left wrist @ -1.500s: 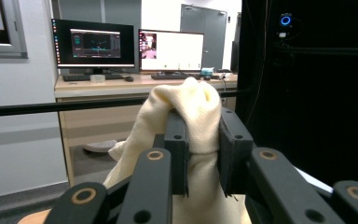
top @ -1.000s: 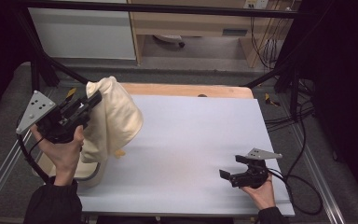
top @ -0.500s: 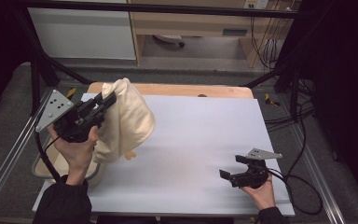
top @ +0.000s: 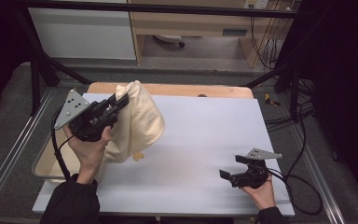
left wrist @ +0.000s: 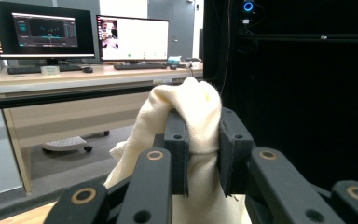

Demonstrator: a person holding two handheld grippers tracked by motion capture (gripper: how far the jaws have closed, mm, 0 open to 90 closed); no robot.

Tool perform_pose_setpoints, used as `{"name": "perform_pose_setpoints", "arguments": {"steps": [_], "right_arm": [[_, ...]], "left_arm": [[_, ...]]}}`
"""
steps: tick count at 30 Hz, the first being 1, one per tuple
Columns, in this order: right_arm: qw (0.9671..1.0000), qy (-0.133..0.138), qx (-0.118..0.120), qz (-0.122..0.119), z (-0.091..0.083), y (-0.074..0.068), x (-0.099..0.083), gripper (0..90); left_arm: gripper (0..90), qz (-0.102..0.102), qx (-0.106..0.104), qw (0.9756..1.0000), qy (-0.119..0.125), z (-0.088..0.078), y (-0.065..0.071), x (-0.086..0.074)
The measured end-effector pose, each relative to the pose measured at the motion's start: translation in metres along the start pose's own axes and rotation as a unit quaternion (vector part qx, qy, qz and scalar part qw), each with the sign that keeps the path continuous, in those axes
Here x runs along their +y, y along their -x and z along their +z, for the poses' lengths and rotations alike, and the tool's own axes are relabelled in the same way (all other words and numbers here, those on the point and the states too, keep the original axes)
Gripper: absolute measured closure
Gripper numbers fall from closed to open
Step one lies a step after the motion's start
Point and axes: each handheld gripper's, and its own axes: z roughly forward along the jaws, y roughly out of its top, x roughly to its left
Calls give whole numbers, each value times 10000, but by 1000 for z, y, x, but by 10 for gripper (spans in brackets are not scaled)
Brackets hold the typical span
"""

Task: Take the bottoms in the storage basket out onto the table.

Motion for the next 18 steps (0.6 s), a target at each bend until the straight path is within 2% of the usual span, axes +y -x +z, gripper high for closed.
{"name": "perform_pose_setpoints", "arguments": {"steps": [18], "right_arm": [[10000,9,-3,17,0,0,0,5]], "left_arm": [[759,-77,-208,9996,-173,27,16,-15]]}}
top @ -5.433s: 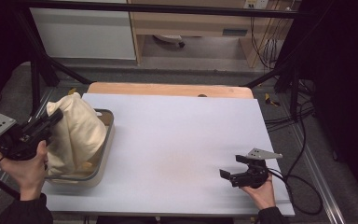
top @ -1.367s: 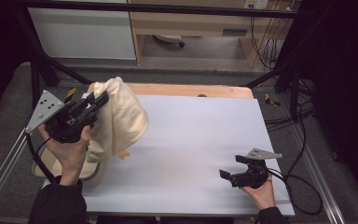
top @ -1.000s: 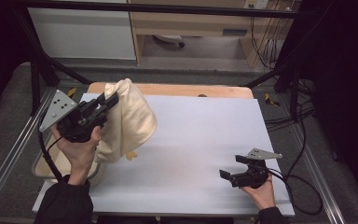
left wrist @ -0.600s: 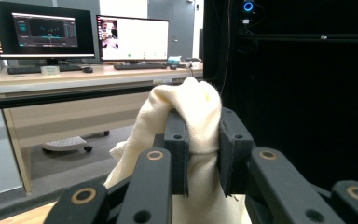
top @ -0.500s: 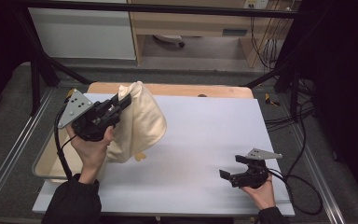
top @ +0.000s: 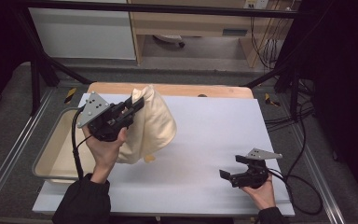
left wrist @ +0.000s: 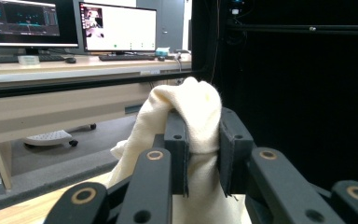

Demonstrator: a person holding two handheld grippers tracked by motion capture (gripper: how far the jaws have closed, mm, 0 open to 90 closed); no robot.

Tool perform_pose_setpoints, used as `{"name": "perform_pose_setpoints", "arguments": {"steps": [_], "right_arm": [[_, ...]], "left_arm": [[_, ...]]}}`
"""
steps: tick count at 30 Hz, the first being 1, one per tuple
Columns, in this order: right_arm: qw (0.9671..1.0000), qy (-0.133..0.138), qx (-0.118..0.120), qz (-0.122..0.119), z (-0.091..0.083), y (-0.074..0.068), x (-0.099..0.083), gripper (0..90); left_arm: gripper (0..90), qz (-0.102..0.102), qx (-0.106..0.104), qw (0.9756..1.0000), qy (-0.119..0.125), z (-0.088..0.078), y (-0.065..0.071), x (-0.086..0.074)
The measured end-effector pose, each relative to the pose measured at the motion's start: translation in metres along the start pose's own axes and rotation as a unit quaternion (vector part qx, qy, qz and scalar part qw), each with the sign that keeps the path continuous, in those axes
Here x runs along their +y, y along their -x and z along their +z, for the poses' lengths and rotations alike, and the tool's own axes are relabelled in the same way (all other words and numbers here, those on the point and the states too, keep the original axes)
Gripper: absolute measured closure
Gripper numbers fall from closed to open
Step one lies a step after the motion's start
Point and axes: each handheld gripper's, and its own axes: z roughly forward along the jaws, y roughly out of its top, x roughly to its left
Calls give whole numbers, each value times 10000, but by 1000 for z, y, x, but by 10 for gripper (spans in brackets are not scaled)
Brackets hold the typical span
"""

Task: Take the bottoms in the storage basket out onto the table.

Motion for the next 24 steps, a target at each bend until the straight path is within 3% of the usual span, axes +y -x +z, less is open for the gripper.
{"name": "perform_pose_setpoints", "arguments": {"steps": [24], "right_arm": [[10000,4,7,-10,0,0,0,5]], "left_arm": [[758,-109,-130,9991,-384,33,9,-26]]}}
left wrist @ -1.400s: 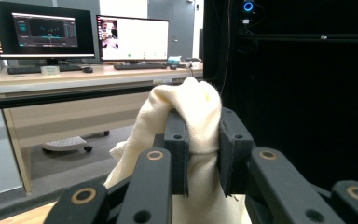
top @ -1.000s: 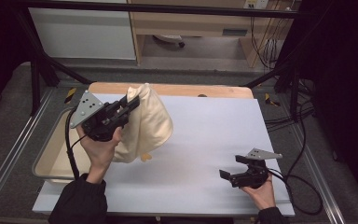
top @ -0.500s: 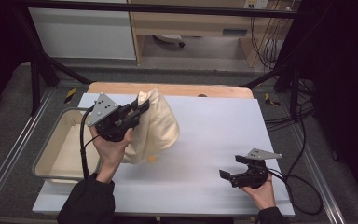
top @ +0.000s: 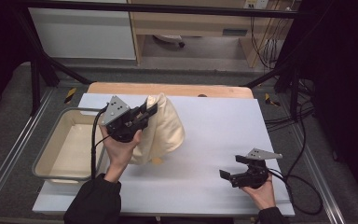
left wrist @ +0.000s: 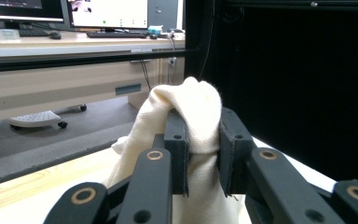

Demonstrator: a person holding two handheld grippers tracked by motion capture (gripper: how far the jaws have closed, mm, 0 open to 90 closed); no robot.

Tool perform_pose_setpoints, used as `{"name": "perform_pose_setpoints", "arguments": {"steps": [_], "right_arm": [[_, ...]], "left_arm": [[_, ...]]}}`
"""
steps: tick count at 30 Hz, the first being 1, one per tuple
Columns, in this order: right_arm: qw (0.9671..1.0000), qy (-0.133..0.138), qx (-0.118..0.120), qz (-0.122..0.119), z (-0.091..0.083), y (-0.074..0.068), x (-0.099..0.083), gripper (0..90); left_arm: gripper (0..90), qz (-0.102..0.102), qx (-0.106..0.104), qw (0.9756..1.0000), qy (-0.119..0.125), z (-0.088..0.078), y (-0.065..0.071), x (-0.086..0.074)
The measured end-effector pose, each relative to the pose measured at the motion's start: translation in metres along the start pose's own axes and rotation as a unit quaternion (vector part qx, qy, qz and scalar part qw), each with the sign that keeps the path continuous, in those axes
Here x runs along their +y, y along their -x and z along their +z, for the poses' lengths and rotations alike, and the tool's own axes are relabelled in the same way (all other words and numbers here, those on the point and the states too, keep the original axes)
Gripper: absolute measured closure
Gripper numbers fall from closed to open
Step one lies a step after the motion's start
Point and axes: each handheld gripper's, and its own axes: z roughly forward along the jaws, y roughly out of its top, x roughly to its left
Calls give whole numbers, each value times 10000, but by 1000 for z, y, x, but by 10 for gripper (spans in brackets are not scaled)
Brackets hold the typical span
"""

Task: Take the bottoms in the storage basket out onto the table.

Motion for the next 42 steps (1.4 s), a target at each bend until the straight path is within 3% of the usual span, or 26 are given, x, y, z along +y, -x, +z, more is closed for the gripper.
{"name": "perform_pose_setpoints", "arguments": {"steps": [27,42], "right_arm": [[10000,-3,-11,-2,0,0,0,5],[10000,1,-4,-20,0,0,0,5]], "left_arm": [[757,-12,-180,9989,-437,22,9,-29],[751,87,-281,9977,-603,30,15,-36]]}}
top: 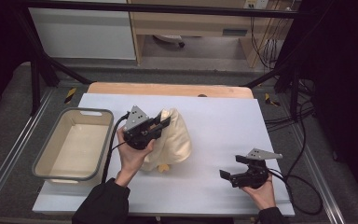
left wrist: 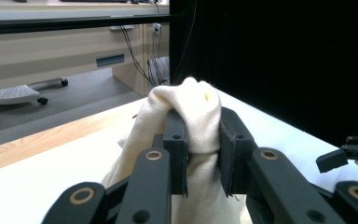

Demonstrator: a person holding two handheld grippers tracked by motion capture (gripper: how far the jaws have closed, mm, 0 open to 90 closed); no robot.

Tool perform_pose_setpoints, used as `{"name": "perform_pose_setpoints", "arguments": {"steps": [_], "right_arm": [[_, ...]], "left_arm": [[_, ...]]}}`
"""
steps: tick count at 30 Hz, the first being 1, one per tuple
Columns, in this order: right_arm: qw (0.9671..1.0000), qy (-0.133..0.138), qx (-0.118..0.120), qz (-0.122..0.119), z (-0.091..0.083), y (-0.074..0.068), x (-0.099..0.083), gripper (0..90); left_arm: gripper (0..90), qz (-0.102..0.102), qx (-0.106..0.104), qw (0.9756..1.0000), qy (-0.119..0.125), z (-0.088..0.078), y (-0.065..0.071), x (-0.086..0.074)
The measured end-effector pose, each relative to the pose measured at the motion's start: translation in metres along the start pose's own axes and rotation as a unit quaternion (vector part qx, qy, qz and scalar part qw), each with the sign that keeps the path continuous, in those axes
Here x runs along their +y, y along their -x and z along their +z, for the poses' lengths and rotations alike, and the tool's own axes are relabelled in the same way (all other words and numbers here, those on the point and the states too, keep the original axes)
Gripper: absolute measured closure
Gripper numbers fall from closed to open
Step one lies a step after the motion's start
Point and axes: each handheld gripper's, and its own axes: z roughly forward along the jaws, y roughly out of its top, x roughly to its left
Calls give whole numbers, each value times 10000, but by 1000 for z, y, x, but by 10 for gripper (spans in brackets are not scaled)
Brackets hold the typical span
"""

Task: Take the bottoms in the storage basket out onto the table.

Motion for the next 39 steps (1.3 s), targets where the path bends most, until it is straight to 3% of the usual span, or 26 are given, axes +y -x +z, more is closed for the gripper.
{"name": "perform_pose_setpoints", "arguments": {"steps": [27,39], "right_arm": [[10000,-3,-2,12,0,0,0,5],[10000,-7,-2,8,0,0,0,5]], "left_arm": [[734,-2,-218,9983,-535,25,9,-25],[689,184,-257,9961,-824,29,15,-31]]}}
